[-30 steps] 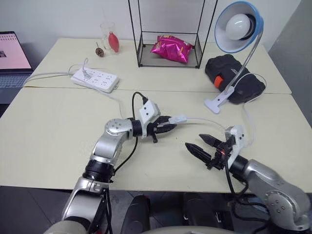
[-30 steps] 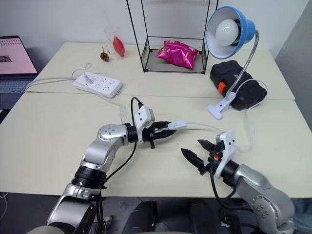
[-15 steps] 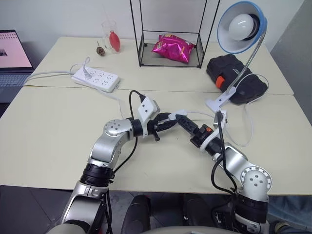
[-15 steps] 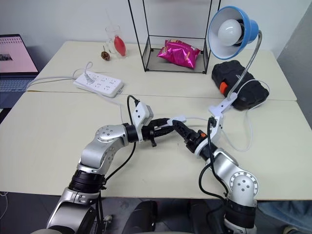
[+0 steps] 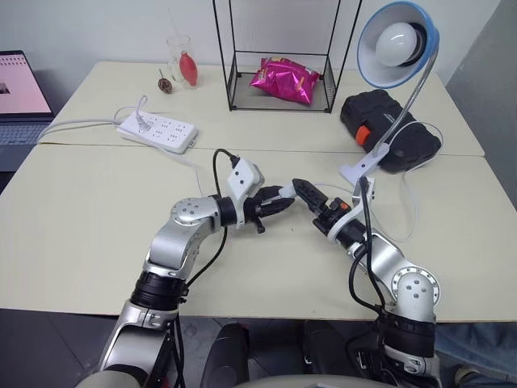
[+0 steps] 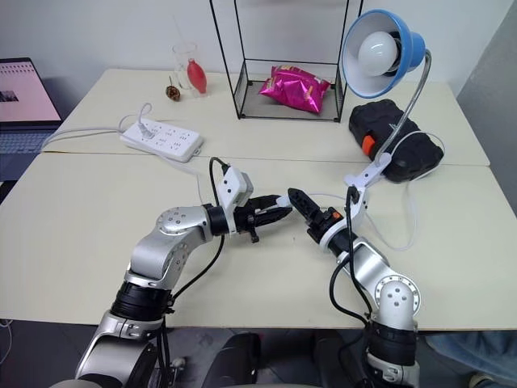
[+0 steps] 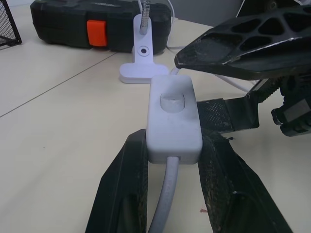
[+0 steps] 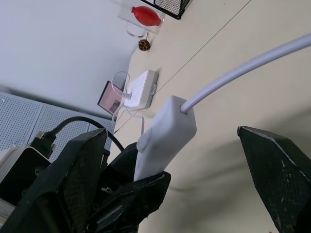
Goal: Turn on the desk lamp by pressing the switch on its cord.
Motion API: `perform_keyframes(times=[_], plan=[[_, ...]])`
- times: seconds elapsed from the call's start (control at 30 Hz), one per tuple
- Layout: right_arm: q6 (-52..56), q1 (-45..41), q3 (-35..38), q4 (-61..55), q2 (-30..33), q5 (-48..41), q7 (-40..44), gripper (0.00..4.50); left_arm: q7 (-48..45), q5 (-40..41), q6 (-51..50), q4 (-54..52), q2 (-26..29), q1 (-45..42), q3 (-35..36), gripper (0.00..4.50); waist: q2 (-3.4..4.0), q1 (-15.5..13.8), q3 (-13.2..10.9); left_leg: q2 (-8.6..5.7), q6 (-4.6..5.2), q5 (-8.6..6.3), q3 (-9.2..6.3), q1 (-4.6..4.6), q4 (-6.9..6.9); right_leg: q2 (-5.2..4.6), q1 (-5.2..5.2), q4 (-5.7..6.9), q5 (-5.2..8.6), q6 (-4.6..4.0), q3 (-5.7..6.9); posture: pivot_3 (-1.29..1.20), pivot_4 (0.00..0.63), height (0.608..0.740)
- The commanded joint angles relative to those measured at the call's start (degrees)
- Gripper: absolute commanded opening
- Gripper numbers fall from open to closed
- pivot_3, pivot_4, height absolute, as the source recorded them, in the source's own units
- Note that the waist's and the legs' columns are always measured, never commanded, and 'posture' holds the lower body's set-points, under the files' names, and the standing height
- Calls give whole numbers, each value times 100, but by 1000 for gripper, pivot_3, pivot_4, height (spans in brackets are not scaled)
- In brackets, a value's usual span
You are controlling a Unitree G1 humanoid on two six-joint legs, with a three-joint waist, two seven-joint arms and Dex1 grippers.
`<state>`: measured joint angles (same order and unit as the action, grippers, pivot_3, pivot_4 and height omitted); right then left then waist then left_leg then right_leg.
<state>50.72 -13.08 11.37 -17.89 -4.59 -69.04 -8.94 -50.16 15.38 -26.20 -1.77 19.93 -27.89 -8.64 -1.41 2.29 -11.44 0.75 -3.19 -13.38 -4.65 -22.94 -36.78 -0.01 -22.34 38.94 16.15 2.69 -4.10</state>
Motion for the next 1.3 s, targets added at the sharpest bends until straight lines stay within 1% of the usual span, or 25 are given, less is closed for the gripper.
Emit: perform_keyframes(times=[0.03, 0.07, 0.13, 0.17, 0.3, 0.53, 0.63, 0.67, 1.03, 1.1, 1.23, 1.3], plan=[[-108, -103, -103, -89, -71, -188, 32, 4500, 19, 74, 42, -255, 6, -75, -9, 1094, 0, 1, 0, 0, 0, 0, 0, 0, 0, 0, 0, 0, 0, 0, 0, 0, 150, 740], [-114, -101, -120, -87, -68, -194, 31, 4500, 22, 74, 45, -261, 8, -69, -11, 1094, 0, 1, 0, 0, 0, 0, 0, 0, 0, 0, 0, 0, 0, 0, 0, 0, 150, 740], [-106, -99, -152, -82, -49, -208, 37, 4135, 31, 69, 45, -264, 3, -72, -18, 1094, 0, 3, 0, 0, 0, 0, 0, 0, 0, 0, 0, -1, 0, 0, 0, 0, 150, 740], [-95, -96, -174, -76, -44, -215, 33, 4039, 33, 68, 46, -265, 1, -74, -20, 1094, 0, 3, 0, 0, 0, 0, 0, 0, 1, 0, -1, -1, 0, 0, 0, 0, 150, 740], [-84, -77, -231, -53, -27, -228, 13, 2945, 41, 62, 58, -278, 1, -73, -24, 1094, 0, 4, 0, 0, 0, 0, 0, 0, 1, 0, -1, -1, 1, -1, 0, 0, 150, 740], [-104, -73, -248, -17, -16, -262, -36, 1236, 42, 68, 65, -331, 26, -45, -41, 1094, 0, 7, 0, 0, 0, 0, 0, 0, 4, 0, -1, -2, 2, -2, -1, 0, 150, 740], [-118, -86, -282, -1, 10, -259, -35, 632, 37, 73, 75, -348, 35, -34, -61, 1093, 1, 9, -1, 1, 0, 0, 1, 0, 6, 0, -2, -2, 3, -4, -1, 0, 150, 740], [-127, -95, -292, 10, 17, -250, -32, 572, 34, 75, 77, -349, 38, -34, -66, 1089, 2, 9, -1, 1, 0, 0, -1, -1, 6, 0, -2, -2, 3, -4, 1, 0, 150, 740], [-213, -147, -288, 59, 66, -270, 46, 558, 46, 71, 99, -355, 52, -32, -71, 1087, 2, 11, -1, 1, 0, 0, 1, -1, 11, 0, -4, -4, 5, -5, 0, 0, 150, 740], [-152, -132, -319, 47, 141, -287, 99, 1264, 56, 71, 106, -357, 51, -28, -68, 1087, 2, 11, -1, 1, 0, 0, 1, -1, 11, 0, -4, -4, 5, -5, 0, 0, 150, 740], [-11, -40, -369, -36, 373, -348, 239, 2003, 80, 57, 131, -334, 43, -33, -73, 1087, 2, 10, -1, 1, 0, 0, 1, -2, 12, 0, -4, -7, 5, -5, -1, 0, 150, 740], [130, 83, -361, -165, 634, -408, 343, 2423, 82, 32, 165, -317, 56, -25, -82, 1087, 2, 8, -1, 1, 0, 0, 1, -2, 13, 0, -4, -7, 6, -5, 0, 0, 150, 740]])
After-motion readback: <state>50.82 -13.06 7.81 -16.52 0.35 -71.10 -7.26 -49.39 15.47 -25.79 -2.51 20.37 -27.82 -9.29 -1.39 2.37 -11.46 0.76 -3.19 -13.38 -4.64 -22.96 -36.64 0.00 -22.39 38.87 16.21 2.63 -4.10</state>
